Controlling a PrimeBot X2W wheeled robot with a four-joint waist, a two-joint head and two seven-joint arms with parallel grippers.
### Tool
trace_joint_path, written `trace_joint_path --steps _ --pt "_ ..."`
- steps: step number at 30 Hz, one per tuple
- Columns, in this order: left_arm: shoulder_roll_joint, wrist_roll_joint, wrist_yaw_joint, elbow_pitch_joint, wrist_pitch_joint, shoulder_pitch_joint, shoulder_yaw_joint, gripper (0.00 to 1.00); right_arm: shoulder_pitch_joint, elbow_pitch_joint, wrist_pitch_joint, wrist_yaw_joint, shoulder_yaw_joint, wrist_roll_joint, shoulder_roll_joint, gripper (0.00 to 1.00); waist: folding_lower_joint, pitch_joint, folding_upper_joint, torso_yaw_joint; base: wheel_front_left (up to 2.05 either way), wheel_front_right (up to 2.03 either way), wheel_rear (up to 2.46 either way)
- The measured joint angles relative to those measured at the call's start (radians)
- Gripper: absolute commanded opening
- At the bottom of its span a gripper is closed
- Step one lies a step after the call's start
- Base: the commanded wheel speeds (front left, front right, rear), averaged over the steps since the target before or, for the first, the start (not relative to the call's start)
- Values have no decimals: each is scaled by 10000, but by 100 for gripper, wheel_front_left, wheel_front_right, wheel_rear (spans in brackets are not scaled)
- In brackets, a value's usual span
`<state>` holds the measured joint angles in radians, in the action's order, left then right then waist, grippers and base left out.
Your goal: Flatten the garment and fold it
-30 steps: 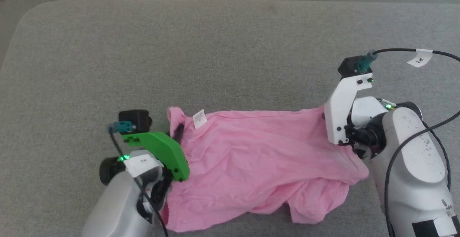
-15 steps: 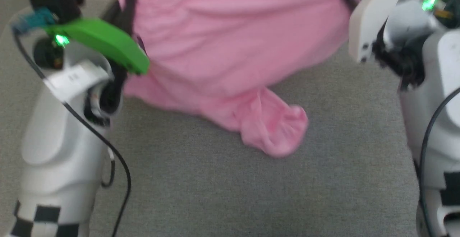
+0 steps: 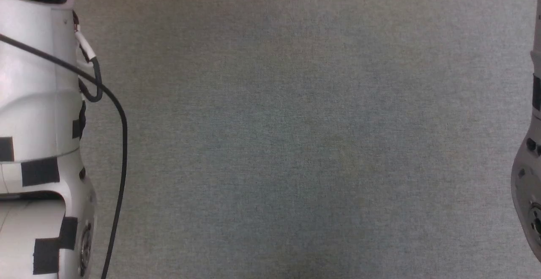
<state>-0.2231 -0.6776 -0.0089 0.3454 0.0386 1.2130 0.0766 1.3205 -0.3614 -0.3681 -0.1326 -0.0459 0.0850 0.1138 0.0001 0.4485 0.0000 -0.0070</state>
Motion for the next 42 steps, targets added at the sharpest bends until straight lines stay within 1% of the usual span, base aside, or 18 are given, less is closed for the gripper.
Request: trace_joint_path --steps 2,5,7,12,15,18,21,25,28,30,34,37,42 --pt "33 -2 -178 276 163 71 59 0 -21 -178 291 0 -15 29 -50 0 1 173 0 -58 0 0 0" --pt "15 100 -466 723 155 -208 458 0 -408 -332 497 2 -295 226 -36 0 1 282 0 -155 0 0 0" --pt "15 215 -619 965 144 -686 767 0 -985 -401 564 2 -548 499 56 0 1 256 0 -180 0 0 0" --pt "-6 234 -972 1239 -17 -2621 1567 0 -3150 -288 554 2 -1174 1386 428 0 1 -59 0 -162 0 0 0" --pt "-40 96 -1070 1055 -21 -3870 2057 0 -4598 259 272 2 -1444 1979 717 0 0 -348 0 -126 0 0 0" --pt "-127 -4 -1139 683 -19 -5203 2569 0 -6219 1043 -35 4 -1388 2470 1024 0 0 -678 0 -78 0 0 0" --pt "-265 -309 -1145 213 -130 -6542 3051 0 -7922 1906 -374 4 -1014 2729 1181 0 -1 -1034 0 -30 0 0 0" --pt "-556 -579 -1149 -418 -506 -8035 3607 0 -10161 2947 -907 4 -247 2750 1149 0 -1 -1517 0 51 0 0 0" --pt "-826 -713 -1103 -769 -784 -8951 3662 0 -11551 3670 -1390 4 146 2736 867 0 -1 -1858 0 100 0 0 0" --pt "-953 -1003 -922 -1074 -1012 -9611 3670 0 -12447 4188 -1787 4 357 2736 594 0 -2 -2095 0 124 0 0 0" --pt "-1223 -1250 -548 -1751 -1463 -10813 3697 0 -13871 5135 -2472 4 872 2656 155 0 -2 -2485 0 158 0 0 0" --pt "-1371 -1611 -295 -2401 -1816 -11717 3730 0 -14824 5743 -3131 2 1317 2399 -132 0 -2 -2713 0 176 0 0 0" --pt "-1630 -1758 35 -3304 -2472 -12751 4048 0 -15888 6399 -4002 0 1866 1985 -458 0 -2 -2867 0 245 0 0 0"
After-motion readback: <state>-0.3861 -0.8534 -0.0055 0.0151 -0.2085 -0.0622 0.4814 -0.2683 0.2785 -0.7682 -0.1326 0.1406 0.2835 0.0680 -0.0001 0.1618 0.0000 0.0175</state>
